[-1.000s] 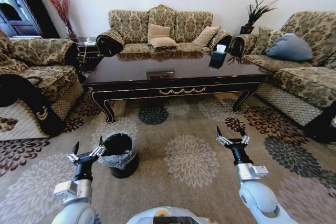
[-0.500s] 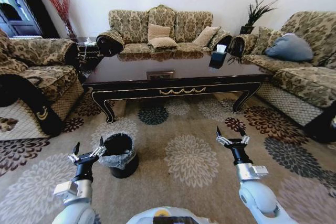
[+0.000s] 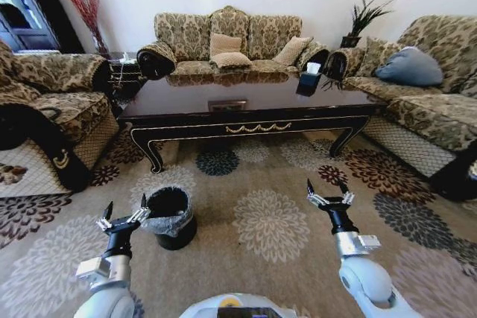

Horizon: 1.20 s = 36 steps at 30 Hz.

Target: Move to the front of the table and pick up the trash from the floor, then place it into the trash bin.

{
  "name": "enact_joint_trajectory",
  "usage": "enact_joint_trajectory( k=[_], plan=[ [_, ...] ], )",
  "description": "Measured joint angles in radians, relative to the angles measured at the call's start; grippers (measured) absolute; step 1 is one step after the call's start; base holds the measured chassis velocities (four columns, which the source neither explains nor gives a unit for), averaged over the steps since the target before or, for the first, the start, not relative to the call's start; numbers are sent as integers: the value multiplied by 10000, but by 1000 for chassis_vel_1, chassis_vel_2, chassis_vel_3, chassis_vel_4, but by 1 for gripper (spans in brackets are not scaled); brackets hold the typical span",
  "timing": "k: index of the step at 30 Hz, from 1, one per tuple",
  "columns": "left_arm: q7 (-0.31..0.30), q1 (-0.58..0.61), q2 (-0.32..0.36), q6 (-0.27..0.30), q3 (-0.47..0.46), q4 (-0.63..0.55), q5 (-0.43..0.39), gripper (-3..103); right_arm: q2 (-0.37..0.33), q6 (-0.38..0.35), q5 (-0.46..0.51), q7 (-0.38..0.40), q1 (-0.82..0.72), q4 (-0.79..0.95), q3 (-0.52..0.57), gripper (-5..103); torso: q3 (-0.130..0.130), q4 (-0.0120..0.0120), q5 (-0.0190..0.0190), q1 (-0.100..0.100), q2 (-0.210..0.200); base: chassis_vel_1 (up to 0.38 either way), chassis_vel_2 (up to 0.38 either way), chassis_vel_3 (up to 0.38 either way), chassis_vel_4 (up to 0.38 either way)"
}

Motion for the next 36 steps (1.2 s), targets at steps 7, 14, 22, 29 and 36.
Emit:
enact_joint_trajectory(
  k=[7, 14, 22, 29, 36],
  plan=[
    [0, 0, 0, 0, -1, 0, 0, 100, 0, 0, -1, 6, 2, -1, -4, 100, -2, 0, -3, -1, 0, 241, -253, -243, 242],
    [1, 0, 0, 0, -1, -2, 0, 100, 0, -1, -1, 7, 3, -1, -5, 100, -1, 0, -6, 0, 0, 308, -306, -302, 300],
    [0, 1, -1, 2, -1, -3, -1, 100, 1, -2, -1, 8, 4, -1, -5, 100, -3, 0, 1, -1, 0, 361, -367, -361, 370],
    [0, 2, -1, 1, -1, -3, -1, 100, 1, -1, -1, 8, 4, -2, -5, 100, -2, 0, 0, -1, 0, 343, -362, -357, 369],
    [0, 1, -1, 2, -2, -3, -1, 100, 1, -2, -1, 9, 5, -3, -5, 100, -3, -1, -9, -2, 0, 342, -351, -333, 348]
  ],
)
